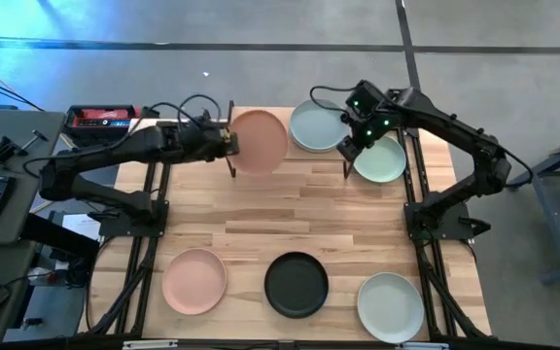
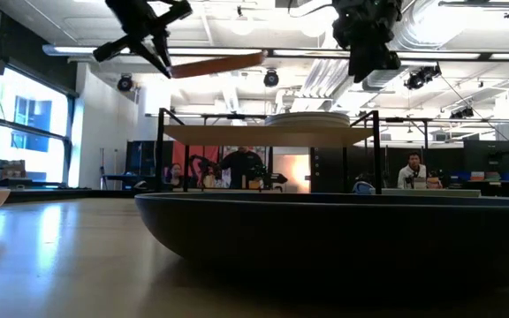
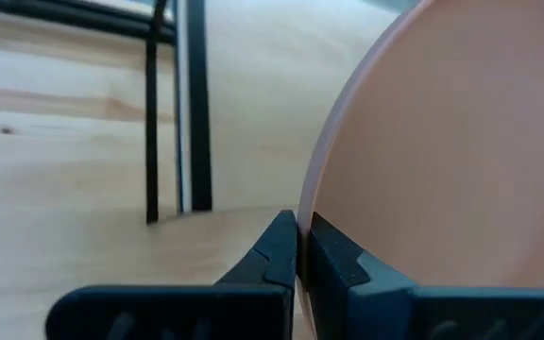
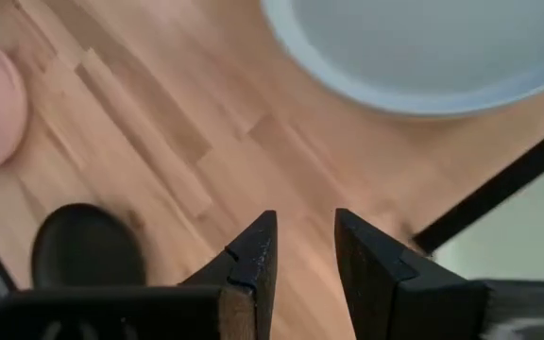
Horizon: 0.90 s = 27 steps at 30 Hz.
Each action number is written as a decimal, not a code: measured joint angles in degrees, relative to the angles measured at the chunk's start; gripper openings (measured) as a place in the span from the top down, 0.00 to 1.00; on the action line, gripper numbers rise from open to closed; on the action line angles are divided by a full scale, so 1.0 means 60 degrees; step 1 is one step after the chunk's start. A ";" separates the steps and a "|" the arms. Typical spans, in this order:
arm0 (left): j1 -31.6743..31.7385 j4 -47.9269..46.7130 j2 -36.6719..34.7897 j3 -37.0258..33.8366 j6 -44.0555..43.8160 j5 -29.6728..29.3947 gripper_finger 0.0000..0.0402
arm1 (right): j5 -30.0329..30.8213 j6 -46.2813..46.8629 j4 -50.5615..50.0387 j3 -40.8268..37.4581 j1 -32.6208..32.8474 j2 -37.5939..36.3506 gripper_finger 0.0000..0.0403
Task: Place and stack plates onto a shelf
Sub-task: Stack the light orange plate on top of the other blue plate on the shelf
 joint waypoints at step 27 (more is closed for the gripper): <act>-0.2433 0.1325 0.1992 -0.0011 0.0415 0.0031 1.00 | 0.2498 0.3776 0.1985 0.0000 0.3689 0.0000 0.78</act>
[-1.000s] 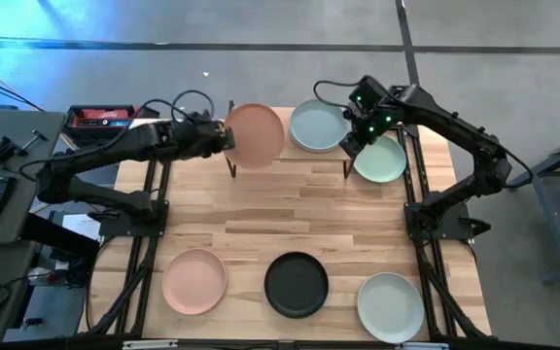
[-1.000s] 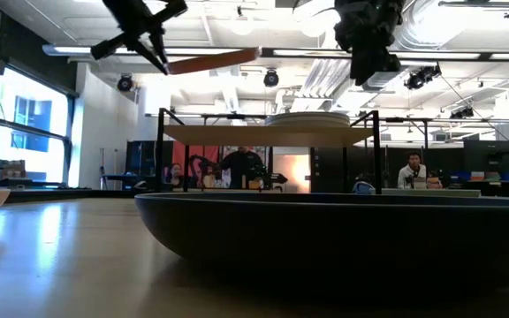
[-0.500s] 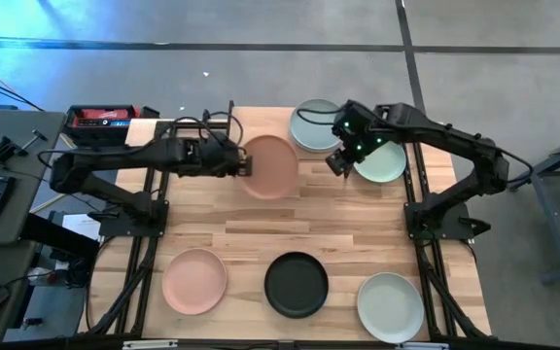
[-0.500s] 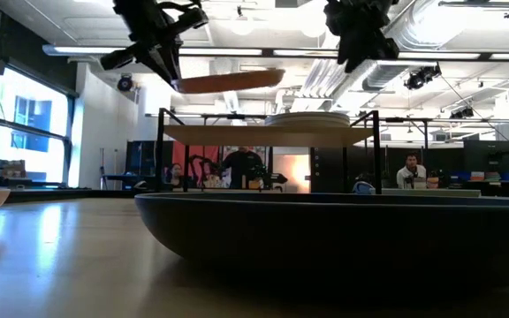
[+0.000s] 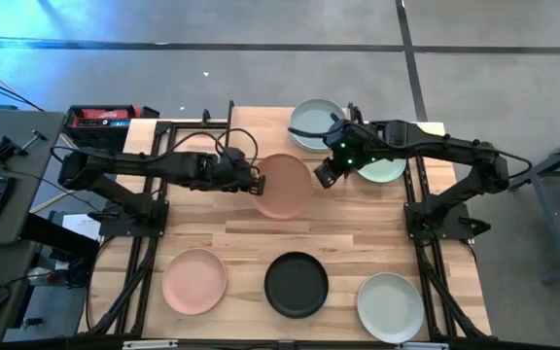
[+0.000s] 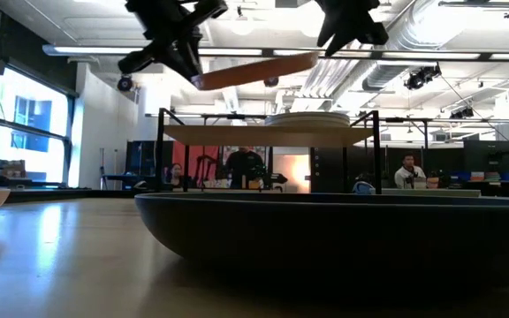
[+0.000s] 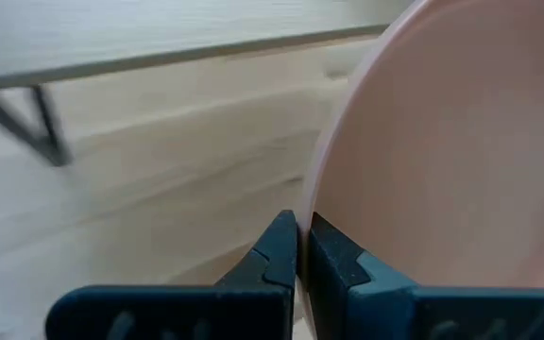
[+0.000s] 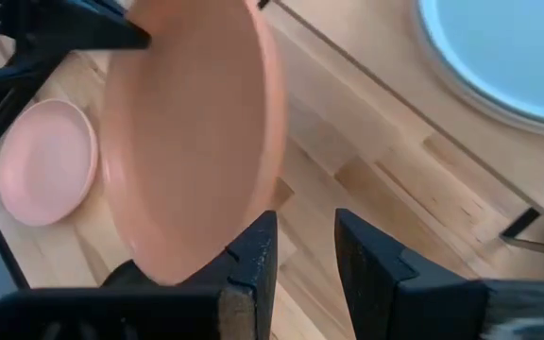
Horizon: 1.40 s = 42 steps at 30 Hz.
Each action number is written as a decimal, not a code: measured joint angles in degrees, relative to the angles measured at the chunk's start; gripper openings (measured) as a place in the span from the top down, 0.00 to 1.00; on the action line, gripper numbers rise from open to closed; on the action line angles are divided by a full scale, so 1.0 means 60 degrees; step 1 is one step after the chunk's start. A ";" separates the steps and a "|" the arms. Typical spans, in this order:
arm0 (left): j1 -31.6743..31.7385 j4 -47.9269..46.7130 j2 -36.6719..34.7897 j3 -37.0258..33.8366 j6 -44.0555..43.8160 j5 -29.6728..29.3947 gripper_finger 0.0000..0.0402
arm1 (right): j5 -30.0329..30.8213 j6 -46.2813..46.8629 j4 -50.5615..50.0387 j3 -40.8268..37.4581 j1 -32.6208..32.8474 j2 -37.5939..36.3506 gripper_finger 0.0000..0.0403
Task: Place and stack plates onto a shelf
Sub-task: Stack the light orange plate on top of the other blue plate on the shelf
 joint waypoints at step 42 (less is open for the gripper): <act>-0.0268 0.1655 0.0141 0.0000 0.0505 -0.0120 1.00 | -0.0105 0.0966 0.0055 -0.0006 0.0538 0.0068 0.94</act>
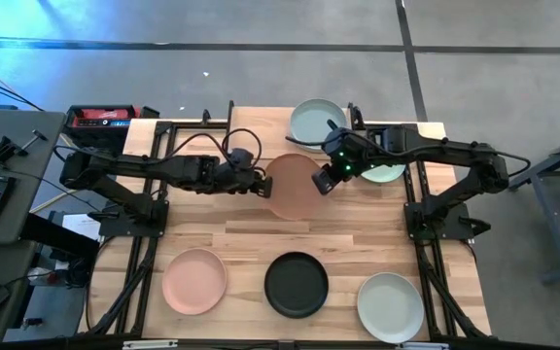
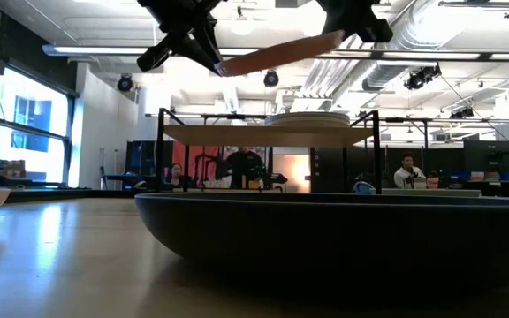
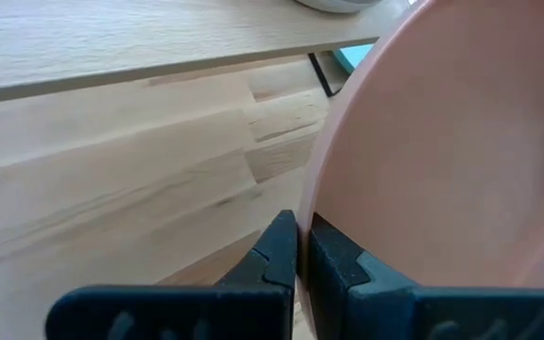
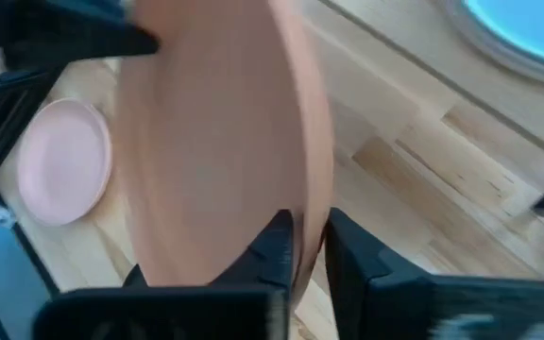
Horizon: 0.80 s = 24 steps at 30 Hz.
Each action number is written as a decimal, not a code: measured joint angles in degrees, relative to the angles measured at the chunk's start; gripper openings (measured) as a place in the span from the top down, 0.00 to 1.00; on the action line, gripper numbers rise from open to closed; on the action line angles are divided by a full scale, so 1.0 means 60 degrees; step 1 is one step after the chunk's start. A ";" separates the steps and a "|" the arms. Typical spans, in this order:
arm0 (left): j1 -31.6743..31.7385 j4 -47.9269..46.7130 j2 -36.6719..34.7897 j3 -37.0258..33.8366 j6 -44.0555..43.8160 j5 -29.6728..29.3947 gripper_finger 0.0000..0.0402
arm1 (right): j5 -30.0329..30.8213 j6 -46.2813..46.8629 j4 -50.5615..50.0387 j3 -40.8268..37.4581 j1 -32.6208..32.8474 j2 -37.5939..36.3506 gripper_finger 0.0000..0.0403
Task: Place and stack plates onto a shelf
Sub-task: Stack the light orange plate on top of the other blue plate on the shelf
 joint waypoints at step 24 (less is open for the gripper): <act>0.0124 0.0414 -0.0004 0.0004 0.0770 0.1138 0.83 | 0.0201 0.0703 -0.0496 -0.0001 0.0010 0.0183 1.00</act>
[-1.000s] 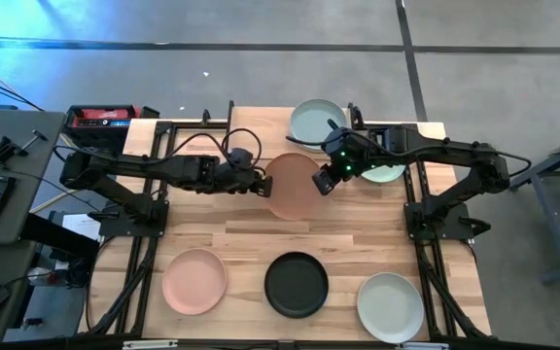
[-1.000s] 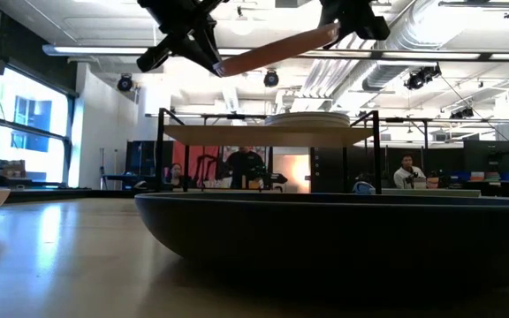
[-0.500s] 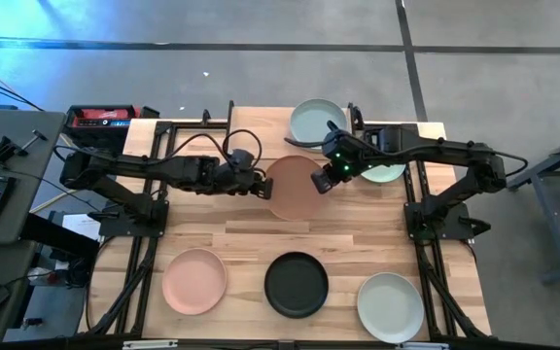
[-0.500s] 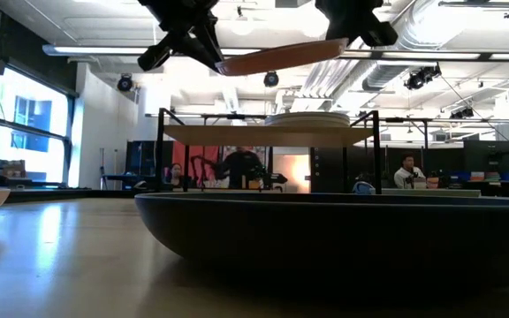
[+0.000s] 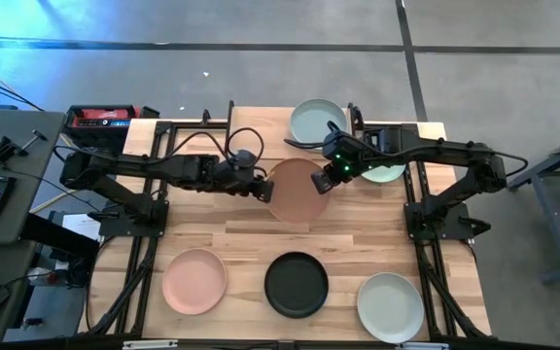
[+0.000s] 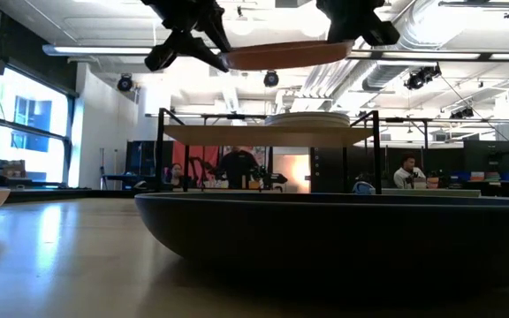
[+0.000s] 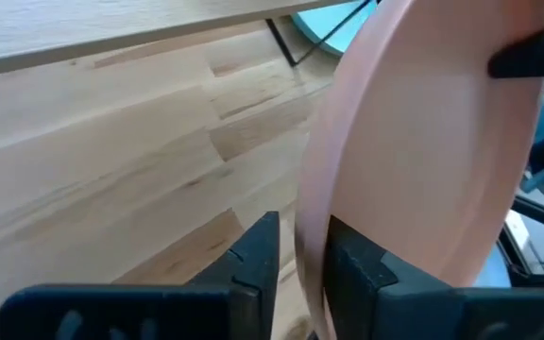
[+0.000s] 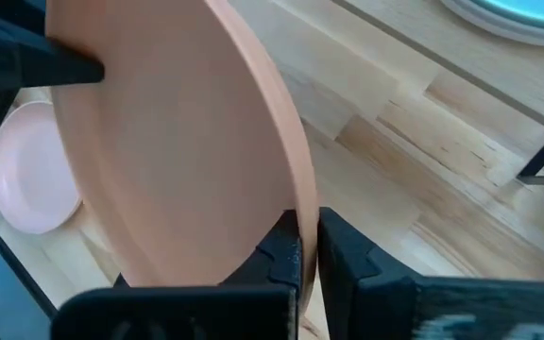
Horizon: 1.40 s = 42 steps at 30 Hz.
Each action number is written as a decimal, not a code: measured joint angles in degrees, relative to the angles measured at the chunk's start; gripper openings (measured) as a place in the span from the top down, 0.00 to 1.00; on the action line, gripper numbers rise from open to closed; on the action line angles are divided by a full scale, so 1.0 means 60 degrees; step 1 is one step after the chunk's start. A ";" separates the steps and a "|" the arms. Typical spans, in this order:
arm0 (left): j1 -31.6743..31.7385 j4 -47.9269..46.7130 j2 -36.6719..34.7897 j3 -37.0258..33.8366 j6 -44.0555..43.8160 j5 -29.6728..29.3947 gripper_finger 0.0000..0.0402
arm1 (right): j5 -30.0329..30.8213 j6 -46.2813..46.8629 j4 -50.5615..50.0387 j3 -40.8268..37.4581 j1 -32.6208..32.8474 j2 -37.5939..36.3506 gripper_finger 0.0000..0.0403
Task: Place and stack plates onto a shelf
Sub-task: Stack the light orange plate on top of the other blue plate on the shelf
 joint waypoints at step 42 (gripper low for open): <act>0.1661 -0.0517 -0.0528 -0.0004 0.1483 0.2107 0.75 | -0.1612 -0.3540 -0.1402 0.0015 -0.2526 -0.0025 1.00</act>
